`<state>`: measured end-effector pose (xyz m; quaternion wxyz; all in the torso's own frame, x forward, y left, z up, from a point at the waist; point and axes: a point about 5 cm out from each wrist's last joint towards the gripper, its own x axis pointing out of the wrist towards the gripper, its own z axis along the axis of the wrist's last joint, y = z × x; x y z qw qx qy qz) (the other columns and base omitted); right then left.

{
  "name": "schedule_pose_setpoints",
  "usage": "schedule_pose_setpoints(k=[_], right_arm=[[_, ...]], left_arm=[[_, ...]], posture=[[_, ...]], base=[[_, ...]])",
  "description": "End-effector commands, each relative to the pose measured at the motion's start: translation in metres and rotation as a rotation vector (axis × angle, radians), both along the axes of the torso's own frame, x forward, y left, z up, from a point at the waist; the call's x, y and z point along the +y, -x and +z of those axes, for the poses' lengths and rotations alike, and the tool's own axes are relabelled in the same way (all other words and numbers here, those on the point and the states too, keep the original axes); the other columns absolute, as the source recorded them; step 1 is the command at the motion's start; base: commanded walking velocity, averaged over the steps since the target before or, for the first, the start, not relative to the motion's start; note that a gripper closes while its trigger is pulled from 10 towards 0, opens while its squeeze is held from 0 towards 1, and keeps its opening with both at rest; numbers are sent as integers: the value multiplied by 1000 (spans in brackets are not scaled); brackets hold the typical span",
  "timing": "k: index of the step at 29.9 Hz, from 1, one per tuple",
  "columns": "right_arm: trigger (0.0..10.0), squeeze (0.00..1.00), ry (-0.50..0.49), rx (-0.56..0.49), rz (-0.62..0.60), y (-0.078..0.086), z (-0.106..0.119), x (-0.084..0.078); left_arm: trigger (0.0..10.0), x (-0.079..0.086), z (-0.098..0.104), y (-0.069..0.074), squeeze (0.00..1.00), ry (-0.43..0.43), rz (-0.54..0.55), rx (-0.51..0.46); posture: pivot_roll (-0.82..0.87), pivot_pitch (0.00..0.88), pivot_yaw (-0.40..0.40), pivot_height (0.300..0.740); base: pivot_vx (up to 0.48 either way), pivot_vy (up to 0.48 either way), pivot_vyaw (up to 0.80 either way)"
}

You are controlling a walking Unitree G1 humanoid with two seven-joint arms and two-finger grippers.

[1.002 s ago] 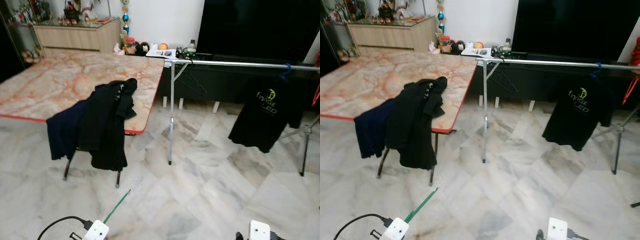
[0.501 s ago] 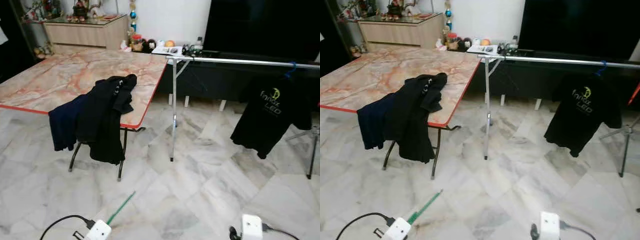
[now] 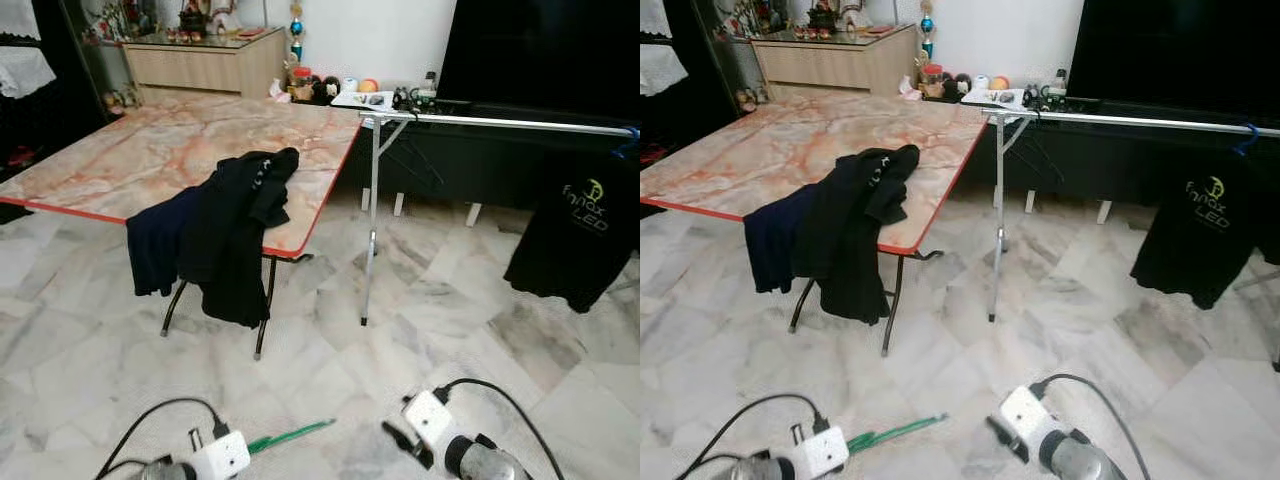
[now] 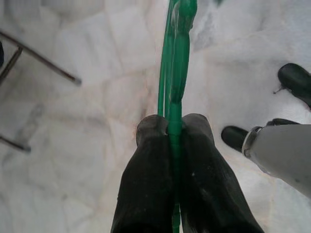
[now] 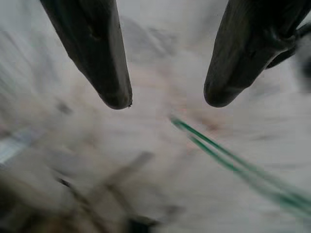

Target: Hang hanger

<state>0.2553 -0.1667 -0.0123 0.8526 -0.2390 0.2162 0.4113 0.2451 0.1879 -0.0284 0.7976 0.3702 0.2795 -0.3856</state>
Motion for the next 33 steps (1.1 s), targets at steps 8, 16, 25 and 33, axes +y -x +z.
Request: schedule_pose_setpoints(k=[8,16,25,33], right_arm=[[10000,0,-114,96,442,2,24,18],[10000,0,-134,22,506,-11,41,25],[10000,0,-116,0,512,-13,41,31],[10000,0,-93,32,539,-8,32,44]], left_arm=[[10000,-13,36,-24,0,0,-307,24],[10000,-28,51,-27,0,-13,-467,109],[10000,-39,69,-29,0,-29,-538,141],[10000,-56,83,-35,0,-23,-558,121]], posture=[[148,0,-27,740],[146,0,-32,740],[150,0,-37,740],[153,0,-42,740]], base=[[0,0,0],[0,0,0],[0,0,0],[0,0,0]])
